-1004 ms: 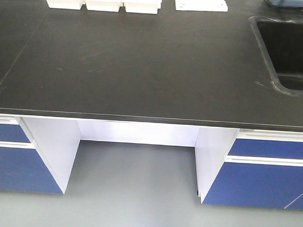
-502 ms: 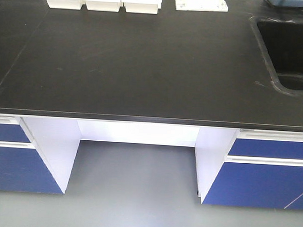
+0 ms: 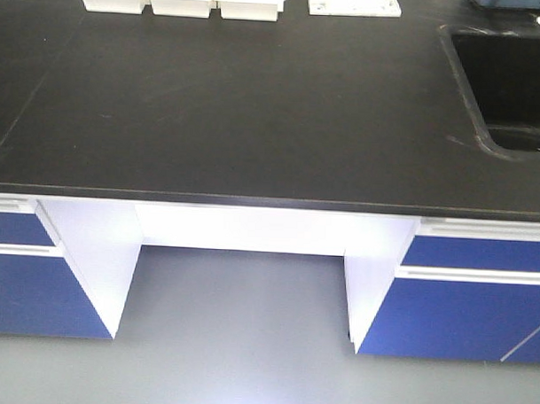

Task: Grab beaker and place in storage area
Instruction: 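Hold the beaker raised in the right gripper while the base backs away, then drive the base across the room carrying the beaker in the right gripper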

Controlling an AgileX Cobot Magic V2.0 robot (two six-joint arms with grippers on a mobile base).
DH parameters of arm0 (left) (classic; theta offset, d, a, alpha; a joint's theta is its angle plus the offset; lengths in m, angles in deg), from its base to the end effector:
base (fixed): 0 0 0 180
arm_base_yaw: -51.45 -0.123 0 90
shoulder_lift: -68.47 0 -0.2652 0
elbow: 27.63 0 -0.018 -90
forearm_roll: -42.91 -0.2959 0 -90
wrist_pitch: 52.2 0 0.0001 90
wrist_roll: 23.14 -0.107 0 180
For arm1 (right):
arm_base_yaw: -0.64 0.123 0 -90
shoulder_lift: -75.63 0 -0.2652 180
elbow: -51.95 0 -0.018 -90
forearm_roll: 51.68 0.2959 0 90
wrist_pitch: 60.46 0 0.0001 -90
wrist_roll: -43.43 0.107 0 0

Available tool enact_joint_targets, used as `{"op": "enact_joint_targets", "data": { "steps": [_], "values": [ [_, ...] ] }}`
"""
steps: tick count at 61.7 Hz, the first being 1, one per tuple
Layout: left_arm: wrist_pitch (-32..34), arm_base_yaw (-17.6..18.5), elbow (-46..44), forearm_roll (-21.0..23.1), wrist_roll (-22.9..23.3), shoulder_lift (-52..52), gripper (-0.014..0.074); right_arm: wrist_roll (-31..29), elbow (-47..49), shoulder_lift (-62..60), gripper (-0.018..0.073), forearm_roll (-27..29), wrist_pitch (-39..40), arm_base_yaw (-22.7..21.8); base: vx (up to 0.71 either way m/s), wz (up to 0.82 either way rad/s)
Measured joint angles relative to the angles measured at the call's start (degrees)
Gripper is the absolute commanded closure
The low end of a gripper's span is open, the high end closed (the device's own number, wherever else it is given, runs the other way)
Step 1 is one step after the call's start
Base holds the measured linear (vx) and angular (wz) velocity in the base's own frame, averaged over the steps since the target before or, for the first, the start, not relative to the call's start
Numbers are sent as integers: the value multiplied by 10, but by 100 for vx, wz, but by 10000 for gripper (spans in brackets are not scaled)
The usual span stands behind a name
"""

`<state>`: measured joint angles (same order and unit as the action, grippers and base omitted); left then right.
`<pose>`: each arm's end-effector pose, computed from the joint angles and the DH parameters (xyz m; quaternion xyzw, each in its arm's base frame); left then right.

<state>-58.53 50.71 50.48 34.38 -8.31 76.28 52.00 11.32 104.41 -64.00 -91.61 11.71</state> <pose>0.1380 0.0035 0.1939 -0.0502 0.7187 -0.0281 0.6930 0.1426 0.0158 0.3531 -0.0518 0.7638 0.0085 0.6433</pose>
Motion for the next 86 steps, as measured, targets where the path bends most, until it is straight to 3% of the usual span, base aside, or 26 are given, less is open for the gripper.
{"op": "enact_joint_targets", "data": {
  "steps": [86],
  "values": [
    [0,0,0,0,0,0,605,0,0,0,562,0,0,0,-23,-30]
  ]
}}
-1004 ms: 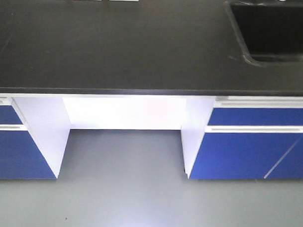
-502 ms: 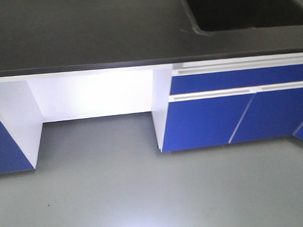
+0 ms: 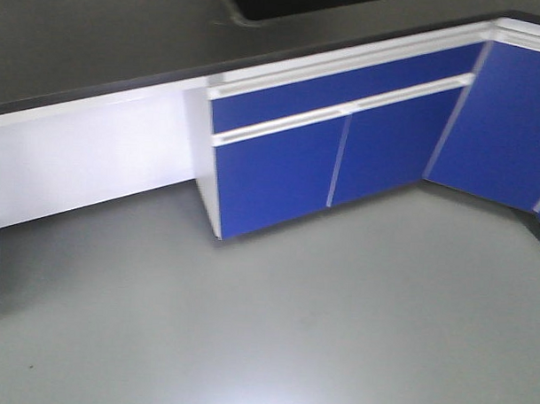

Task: Grab beaker and place in storage area
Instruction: 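Drive the base across the room carrying the beaker in the right gripper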

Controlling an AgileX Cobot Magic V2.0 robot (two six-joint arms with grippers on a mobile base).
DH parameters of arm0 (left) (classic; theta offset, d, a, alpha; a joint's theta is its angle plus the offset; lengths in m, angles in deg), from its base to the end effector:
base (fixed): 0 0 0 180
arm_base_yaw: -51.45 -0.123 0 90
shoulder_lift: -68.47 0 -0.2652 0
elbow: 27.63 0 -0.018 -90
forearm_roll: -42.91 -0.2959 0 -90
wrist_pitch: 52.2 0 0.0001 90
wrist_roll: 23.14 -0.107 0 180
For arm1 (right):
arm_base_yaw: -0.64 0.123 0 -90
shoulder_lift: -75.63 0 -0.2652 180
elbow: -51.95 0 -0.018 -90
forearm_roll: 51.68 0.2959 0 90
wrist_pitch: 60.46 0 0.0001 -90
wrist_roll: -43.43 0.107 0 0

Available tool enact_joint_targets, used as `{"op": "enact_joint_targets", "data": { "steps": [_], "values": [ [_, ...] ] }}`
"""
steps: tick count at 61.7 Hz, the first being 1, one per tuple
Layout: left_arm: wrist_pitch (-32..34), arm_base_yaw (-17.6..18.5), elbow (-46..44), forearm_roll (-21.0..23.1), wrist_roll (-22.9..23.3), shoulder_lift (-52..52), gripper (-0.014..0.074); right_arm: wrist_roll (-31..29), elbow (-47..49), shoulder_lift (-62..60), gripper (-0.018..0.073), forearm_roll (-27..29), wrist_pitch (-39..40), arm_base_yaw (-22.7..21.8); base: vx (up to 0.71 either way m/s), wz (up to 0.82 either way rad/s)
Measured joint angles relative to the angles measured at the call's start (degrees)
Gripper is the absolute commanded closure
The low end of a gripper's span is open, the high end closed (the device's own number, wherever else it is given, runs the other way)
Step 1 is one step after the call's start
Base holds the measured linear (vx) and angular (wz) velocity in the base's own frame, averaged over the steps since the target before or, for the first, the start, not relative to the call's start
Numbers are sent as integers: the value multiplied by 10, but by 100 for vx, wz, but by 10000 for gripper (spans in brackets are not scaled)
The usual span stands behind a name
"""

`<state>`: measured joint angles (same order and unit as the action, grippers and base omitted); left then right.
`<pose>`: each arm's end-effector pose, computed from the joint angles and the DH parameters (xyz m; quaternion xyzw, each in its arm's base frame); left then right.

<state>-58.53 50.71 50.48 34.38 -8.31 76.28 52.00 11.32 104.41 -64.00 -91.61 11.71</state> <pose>0.1380 0.0035 0.1939 -0.0502 0.7187 -0.0281 0.6930 0.1426 0.0158 0.3531 -0.0518 0.7638 0.0085 0.6433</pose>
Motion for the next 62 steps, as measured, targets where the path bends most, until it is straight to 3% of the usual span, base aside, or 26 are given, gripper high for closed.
{"op": "enact_joint_targets", "data": {
  "steps": [62],
  "values": [
    [0,0,0,0,0,0,605,0,0,0,562,0,0,0,-19,-64]
  ]
}}
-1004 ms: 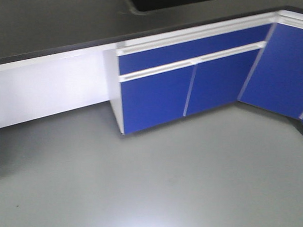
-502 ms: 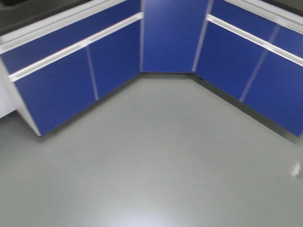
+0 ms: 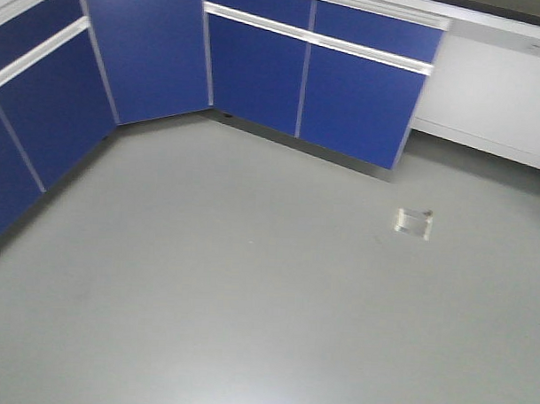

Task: Grab beaker and place in storage area
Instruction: 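Drive the base across the room carrying the beaker in the right gripper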

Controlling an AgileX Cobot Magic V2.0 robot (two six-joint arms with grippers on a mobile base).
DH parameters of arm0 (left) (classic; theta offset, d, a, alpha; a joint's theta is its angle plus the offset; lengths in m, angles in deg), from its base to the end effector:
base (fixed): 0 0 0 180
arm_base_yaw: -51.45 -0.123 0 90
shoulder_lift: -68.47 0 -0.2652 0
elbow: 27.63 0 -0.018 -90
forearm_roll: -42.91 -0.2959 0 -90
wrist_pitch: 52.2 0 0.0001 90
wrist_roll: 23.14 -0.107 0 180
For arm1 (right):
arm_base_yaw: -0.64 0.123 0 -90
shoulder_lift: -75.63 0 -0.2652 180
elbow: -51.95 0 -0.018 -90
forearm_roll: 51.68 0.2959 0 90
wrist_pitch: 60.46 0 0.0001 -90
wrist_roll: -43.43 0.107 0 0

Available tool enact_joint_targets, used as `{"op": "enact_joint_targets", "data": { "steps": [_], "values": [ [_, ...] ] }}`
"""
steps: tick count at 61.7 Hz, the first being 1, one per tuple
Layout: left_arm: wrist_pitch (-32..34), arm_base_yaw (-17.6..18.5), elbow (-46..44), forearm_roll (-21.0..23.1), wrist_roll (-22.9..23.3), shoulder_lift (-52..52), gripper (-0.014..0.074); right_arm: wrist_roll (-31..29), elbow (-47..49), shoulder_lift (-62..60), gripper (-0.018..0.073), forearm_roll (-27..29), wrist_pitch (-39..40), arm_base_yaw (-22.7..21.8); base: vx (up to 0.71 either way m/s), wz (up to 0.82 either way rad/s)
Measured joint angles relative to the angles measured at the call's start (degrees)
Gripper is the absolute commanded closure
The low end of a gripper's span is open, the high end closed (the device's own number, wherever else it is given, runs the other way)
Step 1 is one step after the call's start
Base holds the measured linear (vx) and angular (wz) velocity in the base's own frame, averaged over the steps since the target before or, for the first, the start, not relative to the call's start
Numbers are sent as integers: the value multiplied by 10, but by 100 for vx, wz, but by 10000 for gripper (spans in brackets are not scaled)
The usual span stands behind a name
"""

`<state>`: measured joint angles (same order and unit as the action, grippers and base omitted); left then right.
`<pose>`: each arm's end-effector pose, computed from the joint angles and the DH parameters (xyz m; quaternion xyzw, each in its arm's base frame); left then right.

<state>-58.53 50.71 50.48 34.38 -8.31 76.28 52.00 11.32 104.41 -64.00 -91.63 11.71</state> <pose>0.1380 0.0035 0.1939 -0.0502 0.7187 -0.0281 0.6930 0.1426 0.0158 0.3530 -0.0518 0.7639 0.0084 0.6432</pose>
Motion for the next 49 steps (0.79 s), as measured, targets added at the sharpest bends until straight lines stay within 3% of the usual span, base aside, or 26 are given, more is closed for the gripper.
{"op": "enact_joint_targets", "data": {
  "steps": [49],
  "values": [
    [0,0,0,0,0,0,605,0,0,0,562,0,0,0,-5,-54]
  ]
}}
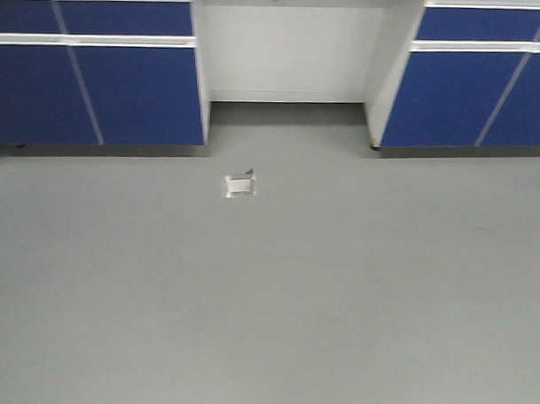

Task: Grab beaker and place in storage area
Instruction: 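Drive the base across the room carrying the beaker in the right gripper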

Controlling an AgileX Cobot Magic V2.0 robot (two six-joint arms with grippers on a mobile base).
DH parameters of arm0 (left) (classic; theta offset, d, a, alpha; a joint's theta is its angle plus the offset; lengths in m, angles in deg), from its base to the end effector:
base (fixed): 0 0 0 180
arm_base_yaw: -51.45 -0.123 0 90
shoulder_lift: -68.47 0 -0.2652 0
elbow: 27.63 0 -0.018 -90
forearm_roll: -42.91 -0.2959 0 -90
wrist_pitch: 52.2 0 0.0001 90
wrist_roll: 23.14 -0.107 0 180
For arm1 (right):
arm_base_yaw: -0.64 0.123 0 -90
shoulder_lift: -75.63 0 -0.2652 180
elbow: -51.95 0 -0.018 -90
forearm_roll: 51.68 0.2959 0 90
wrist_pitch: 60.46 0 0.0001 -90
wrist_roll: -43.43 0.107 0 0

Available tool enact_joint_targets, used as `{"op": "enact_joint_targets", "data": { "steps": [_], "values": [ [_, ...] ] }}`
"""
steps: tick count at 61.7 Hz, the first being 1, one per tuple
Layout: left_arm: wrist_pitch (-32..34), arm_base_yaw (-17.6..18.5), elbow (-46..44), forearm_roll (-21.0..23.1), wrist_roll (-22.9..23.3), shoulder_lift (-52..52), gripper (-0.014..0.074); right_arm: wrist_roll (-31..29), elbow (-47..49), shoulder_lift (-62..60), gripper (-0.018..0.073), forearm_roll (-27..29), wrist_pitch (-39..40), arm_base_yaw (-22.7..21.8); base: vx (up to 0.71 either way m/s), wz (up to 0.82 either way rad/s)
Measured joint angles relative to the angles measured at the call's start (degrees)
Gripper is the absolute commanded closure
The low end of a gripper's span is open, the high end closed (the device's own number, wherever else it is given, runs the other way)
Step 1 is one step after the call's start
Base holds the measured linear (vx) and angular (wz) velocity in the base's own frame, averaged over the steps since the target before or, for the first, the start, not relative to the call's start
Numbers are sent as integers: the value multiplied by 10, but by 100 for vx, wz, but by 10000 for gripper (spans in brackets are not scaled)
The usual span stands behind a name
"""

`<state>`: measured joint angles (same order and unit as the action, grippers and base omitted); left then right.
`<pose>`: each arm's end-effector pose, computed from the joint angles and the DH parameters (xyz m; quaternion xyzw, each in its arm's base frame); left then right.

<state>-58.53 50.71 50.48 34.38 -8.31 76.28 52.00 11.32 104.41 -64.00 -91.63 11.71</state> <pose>0.1380 0.0035 0.1939 -0.0502 0.7187 -0.0281 0.6930 0.1426 0.0158 0.3530 -0.0518 0.7639 0.0084 0.6432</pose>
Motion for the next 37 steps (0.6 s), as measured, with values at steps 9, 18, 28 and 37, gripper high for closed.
{"op": "enact_joint_targets", "data": {
  "steps": [9,18,28,37],
  "values": [
    [0,0,0,0,0,0,605,0,0,0,562,0,0,0,10,-52],
    [0,0,0,0,0,0,605,0,0,0,562,0,0,0,16,-51],
    [0,0,0,0,0,0,605,0,0,0,562,0,0,0,21,-42],
    [0,0,0,0,0,0,605,0,0,0,562,0,0,0,27,-24]
  ]
}}
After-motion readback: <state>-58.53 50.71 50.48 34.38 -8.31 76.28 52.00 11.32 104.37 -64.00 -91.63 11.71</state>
